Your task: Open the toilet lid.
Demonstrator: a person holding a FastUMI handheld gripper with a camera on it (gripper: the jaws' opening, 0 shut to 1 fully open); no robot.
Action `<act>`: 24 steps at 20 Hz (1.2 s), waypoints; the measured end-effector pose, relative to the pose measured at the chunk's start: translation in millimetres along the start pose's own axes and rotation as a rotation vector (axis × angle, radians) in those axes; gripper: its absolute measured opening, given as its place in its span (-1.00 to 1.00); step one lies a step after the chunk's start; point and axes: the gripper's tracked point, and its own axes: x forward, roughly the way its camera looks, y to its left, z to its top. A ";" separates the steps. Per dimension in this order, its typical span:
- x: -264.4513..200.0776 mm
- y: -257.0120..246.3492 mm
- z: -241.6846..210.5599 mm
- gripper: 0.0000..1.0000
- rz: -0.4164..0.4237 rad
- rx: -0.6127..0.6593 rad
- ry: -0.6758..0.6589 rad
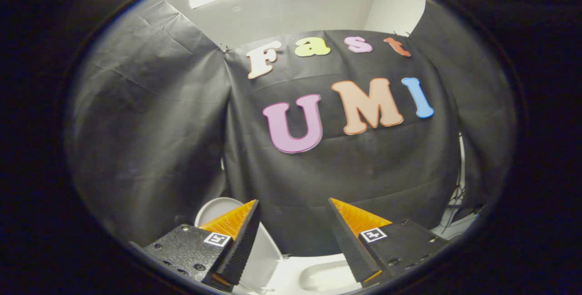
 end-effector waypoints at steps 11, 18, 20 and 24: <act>-90.9 -178.6 -44.9 0.73 -0.295 0.066 0.024; -116.4 -222.3 -104.6 0.73 -0.352 0.166 0.130; -117.1 -226.0 -117.4 0.73 -0.353 0.212 0.143; -116.0 -233.7 -139.0 0.73 -0.369 0.292 0.157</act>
